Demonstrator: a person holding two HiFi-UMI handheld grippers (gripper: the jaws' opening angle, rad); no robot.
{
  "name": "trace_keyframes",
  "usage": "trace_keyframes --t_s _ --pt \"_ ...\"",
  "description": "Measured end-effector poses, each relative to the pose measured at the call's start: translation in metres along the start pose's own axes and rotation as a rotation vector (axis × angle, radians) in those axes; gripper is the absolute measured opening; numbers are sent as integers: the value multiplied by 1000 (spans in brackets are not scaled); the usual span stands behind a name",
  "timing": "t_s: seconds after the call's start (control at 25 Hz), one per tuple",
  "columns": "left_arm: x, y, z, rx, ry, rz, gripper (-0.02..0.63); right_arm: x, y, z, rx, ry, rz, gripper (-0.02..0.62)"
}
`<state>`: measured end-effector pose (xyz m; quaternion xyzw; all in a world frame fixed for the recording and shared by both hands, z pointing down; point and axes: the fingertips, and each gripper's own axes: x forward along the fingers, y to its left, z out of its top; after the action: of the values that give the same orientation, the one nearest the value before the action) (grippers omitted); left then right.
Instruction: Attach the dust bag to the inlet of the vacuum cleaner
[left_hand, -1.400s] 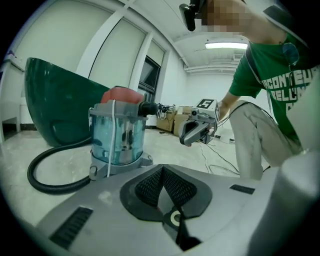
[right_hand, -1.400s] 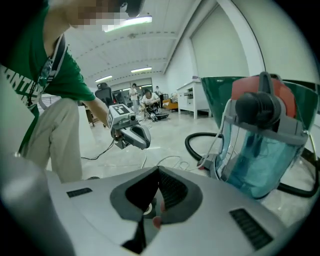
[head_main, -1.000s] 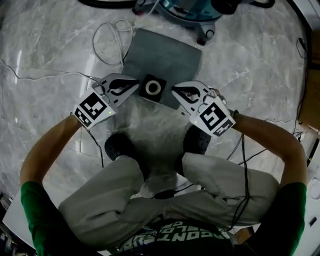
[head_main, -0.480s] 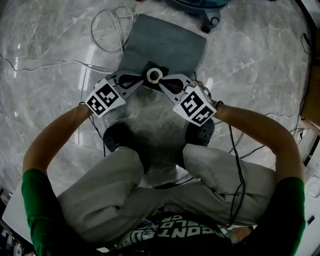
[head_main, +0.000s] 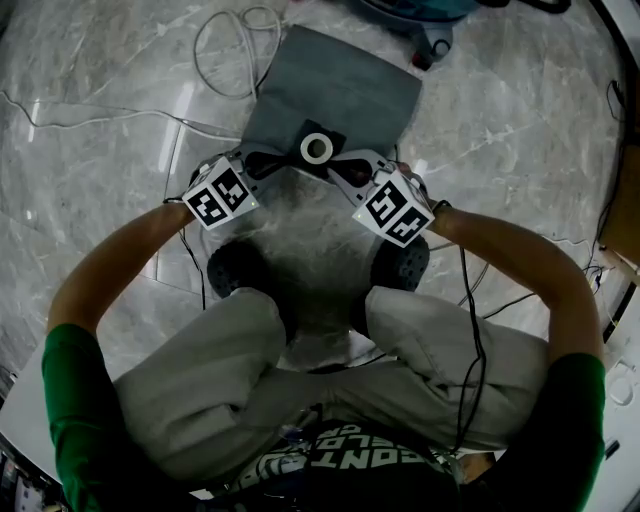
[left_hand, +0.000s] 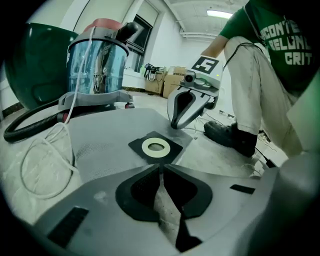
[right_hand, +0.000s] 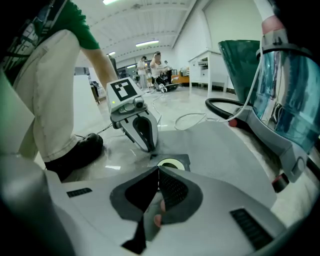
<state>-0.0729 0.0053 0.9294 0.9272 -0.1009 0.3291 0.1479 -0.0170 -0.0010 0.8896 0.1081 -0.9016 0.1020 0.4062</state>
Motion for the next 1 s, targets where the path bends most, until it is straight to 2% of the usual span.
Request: trace_keyframes --t_s 0.08,0.24,0.56,0.64,0.8,0.92,1.0 --pt "3 0 -2 20 15 3 9 0 1 -3 -8 5 3 9" --pt "11 -3 -8 45 68 0 66 -2 4 -5 -23 7 10 9" --pt "24 7 -8 102 188 128 66 -6 3 -6 -37 15 -3 9" --pt "26 9 -1 95 185 144 64 -8 2 -6 -44 13 -11 9" --pt "24 12 16 29 145 149 64 -17 1 -7 -81 8 -29 9" --pt "24 17 28 21 124 157 64 -24 -4 -10 -112 6 -61 9" --pt "24 23 37 14 107 164 64 -27 -11 -13 -97 5 -91 9"
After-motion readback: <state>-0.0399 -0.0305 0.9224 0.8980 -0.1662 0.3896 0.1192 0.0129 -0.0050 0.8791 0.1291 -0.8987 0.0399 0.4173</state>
